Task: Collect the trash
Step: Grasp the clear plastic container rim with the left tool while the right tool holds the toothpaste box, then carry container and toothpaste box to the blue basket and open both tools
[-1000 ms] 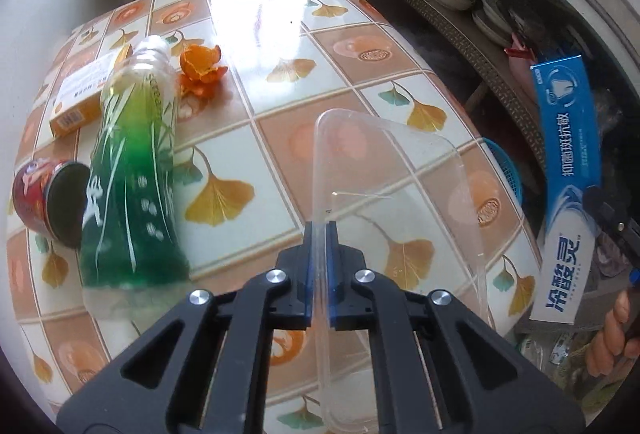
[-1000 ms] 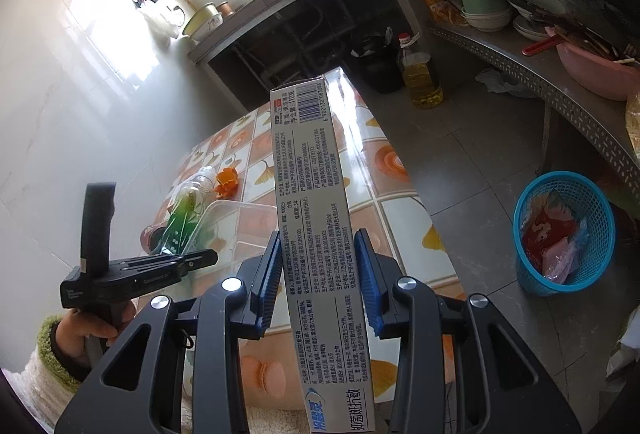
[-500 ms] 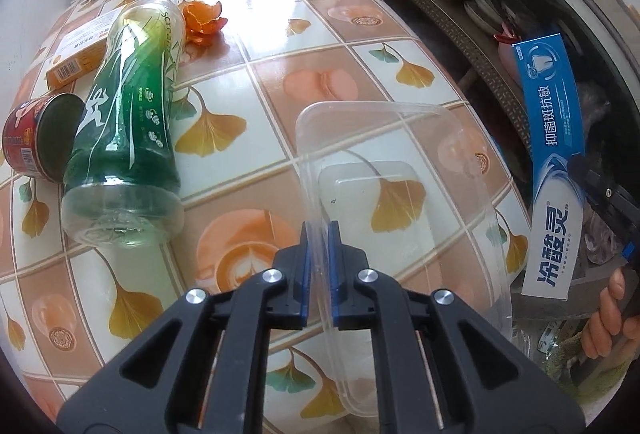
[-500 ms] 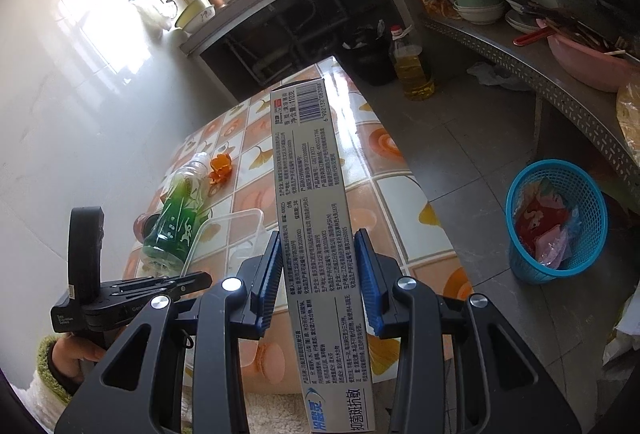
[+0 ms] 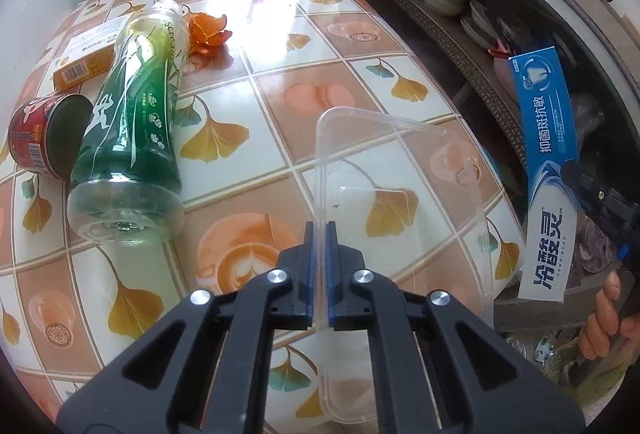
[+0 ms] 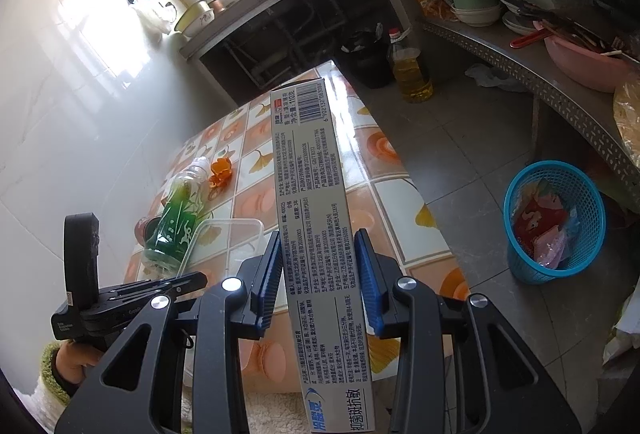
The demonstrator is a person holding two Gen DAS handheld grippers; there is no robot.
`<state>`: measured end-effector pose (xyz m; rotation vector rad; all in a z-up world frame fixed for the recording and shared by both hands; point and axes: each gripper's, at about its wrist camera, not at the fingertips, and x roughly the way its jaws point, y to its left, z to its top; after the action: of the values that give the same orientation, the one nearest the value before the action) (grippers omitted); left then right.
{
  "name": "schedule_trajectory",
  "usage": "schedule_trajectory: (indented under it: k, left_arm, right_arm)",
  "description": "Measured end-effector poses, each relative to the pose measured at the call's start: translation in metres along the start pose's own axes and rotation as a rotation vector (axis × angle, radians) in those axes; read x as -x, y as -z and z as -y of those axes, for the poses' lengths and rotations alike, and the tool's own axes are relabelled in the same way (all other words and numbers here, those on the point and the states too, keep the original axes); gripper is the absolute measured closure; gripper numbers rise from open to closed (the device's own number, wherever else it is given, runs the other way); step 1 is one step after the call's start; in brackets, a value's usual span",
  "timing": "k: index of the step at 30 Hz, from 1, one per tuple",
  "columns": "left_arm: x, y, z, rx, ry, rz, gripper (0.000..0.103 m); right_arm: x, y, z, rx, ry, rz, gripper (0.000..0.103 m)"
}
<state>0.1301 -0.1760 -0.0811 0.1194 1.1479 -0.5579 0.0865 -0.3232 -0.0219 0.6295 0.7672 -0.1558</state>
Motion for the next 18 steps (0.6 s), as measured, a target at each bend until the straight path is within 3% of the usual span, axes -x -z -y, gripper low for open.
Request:
schedule_trajectory:
  k: [18]
  left_arm:
    - [0.018, -0.019, 0.013, 0.045, 0.136, 0.055, 0.101]
  right_arm:
    - [0.024, -0.005, 0.016, -0.033, 0.023, 0.059, 0.067]
